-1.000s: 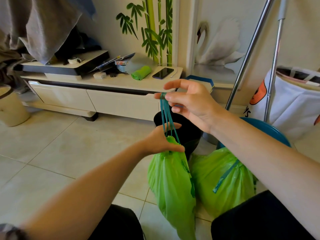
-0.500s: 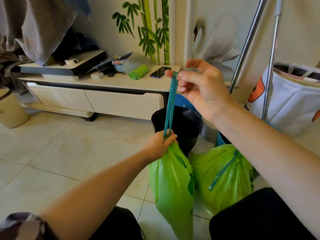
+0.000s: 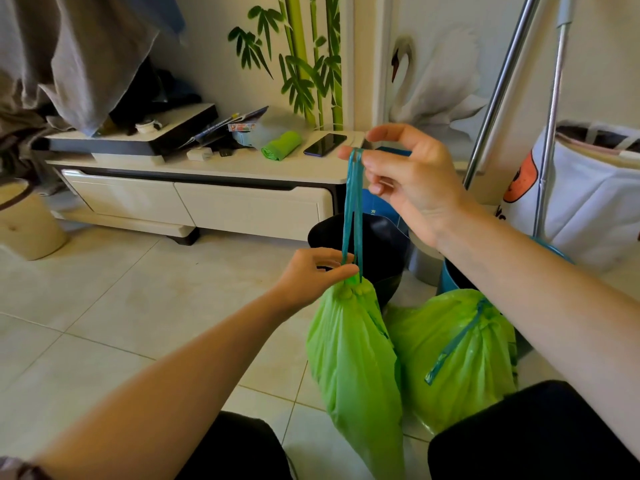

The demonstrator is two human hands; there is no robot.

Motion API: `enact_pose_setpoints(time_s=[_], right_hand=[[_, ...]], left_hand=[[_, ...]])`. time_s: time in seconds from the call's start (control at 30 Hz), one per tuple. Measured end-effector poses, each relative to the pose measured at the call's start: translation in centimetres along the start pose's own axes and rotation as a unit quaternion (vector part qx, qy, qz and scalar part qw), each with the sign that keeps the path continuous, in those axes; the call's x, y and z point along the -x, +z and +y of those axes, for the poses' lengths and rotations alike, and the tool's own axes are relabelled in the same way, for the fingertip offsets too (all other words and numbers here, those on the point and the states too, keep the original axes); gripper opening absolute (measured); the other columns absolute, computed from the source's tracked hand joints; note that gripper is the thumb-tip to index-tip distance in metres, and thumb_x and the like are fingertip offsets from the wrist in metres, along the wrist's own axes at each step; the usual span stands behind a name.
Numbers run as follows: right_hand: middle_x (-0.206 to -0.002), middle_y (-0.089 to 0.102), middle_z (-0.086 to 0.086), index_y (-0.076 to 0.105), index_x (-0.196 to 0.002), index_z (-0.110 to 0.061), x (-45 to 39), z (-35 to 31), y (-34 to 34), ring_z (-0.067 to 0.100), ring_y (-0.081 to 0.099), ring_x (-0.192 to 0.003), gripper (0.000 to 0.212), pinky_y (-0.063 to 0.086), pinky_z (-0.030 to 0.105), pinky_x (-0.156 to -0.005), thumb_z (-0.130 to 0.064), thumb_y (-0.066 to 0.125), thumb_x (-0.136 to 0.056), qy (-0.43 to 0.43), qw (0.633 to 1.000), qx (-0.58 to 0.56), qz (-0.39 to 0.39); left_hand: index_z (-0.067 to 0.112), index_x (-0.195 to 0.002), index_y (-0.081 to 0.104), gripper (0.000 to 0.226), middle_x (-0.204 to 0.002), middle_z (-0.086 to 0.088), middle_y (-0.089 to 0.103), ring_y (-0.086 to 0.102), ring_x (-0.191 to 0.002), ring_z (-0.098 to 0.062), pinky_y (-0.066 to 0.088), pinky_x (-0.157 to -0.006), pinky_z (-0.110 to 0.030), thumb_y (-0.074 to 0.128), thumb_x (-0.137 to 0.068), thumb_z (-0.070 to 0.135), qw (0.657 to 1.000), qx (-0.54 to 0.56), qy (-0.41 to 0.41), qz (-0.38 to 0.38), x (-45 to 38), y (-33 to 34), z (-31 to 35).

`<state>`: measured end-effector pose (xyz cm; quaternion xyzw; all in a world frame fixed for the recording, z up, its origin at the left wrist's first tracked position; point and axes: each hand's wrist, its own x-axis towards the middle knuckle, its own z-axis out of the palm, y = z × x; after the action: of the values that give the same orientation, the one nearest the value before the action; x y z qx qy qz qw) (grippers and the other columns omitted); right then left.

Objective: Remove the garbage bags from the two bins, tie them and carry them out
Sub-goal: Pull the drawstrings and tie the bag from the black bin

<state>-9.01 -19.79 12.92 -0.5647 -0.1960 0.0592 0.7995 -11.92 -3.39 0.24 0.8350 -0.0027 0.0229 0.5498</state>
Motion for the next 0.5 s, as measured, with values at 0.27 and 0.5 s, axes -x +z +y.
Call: enact_pose_setpoints(time_s=[0.27,0.5], right_hand=[[-0.098,0.075,0.016,0.059,-0.114,-0.006,-0.1,0.4,0.1,0.017,0.043,-0.061,0.03,0.041,0.024,-0.059,0.005,0.054,-0.087,-0.008,0.999,0.052,0.007],[-0.092,0.075,0.002,0.067,-0.107,-0.005,-0.3,1.6,-0.8,-0.011,0.063,-0.066,0.019,0.047,0.008,-0.061,-0.004,0.057,-0.09,-0.064,0.949,0.297,0.079]], left_hand=[[0.008,-0.086,0.076,0.015,-0.079,0.001,0.073,0.061,-0.069,0.002,0.049,-0.069,-0.013,0.069,-0.085,0.021,1.0,0.025,-0.014,0.005,0.4,-0.2,0.1],[0.013,-0.08,0.075,0.018,-0.088,-0.005,0.076,0.063,-0.086,-0.013,0.05,-0.083,-0.032,0.064,-0.089,0.024,0.994,0.061,-0.093,-0.018,0.2,-1.0,-0.9]])
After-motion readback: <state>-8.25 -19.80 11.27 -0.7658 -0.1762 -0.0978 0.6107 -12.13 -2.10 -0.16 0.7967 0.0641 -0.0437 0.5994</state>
